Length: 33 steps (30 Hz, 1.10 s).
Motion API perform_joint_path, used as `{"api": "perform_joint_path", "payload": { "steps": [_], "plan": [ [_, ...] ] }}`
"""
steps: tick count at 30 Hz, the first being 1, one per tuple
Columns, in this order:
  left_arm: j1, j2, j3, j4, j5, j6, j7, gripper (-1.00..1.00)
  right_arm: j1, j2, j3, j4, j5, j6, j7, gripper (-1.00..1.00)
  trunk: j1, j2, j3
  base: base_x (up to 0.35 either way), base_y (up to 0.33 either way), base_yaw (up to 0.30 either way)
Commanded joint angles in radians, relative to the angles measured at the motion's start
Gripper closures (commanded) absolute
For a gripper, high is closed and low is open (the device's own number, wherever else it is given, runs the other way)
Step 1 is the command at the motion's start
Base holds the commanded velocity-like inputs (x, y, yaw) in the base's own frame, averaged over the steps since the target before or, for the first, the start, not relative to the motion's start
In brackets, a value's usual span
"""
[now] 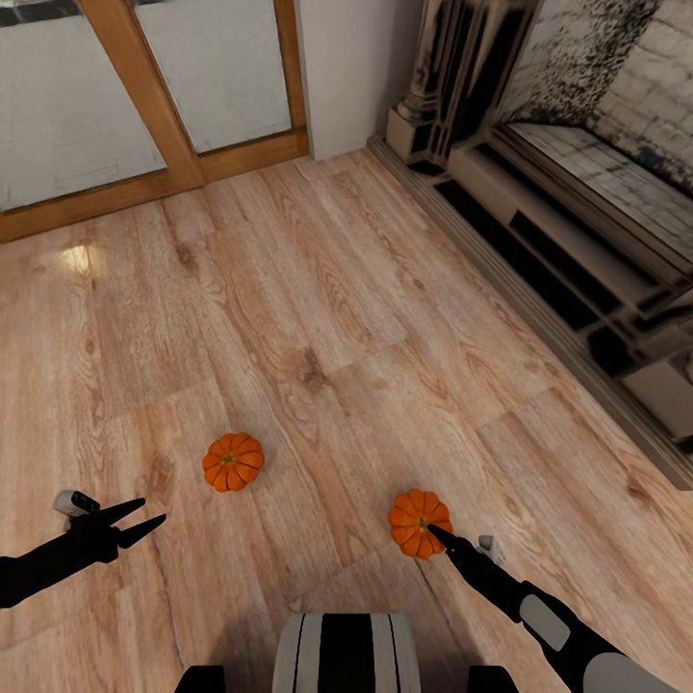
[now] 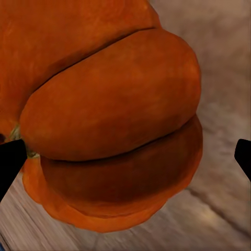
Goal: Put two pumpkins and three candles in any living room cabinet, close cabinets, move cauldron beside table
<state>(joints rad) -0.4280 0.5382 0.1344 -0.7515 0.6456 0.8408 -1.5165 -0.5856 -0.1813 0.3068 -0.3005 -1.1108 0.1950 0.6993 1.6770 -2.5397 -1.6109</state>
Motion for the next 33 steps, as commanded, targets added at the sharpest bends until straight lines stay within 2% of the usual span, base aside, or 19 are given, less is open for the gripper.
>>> {"api": "perform_joint_path", "payload": {
  "steps": [1,21,27,33],
  "plan": [
    [0.0,0.0,0.0,0.0,0.0,0.011,-0.003,-1.0,0.0,-0.001,0.004,0.0,-0.011,0.008,0.002,-1.0,0.0,0.0,-0.001,0.044,0.0,0.0],
    [0.0,0.0,0.0,0.0,-0.001,0.011,-0.003,-1.0,-0.001,0.0,0.004,-0.001,-0.009,0.008,0.002,-1.0,0.0,0.0,-0.001,0.03,0.0,0.0],
    [0.0,-0.001,0.0,0.0,-0.004,0.011,-0.002,-1.0,-0.009,0.0,0.003,0.0,0.042,0.01,0.002,-1.0,0.0,0.0,-0.001,0.005,0.028,0.0],
    [0.0,-0.001,0.0,0.0,-0.004,0.011,-0.002,-1.0,-0.01,0.0,0.003,0.0,0.044,0.01,0.002,-1.0,0.0,0.0,-0.001,0.001,0.031,0.0]
  ]
}}
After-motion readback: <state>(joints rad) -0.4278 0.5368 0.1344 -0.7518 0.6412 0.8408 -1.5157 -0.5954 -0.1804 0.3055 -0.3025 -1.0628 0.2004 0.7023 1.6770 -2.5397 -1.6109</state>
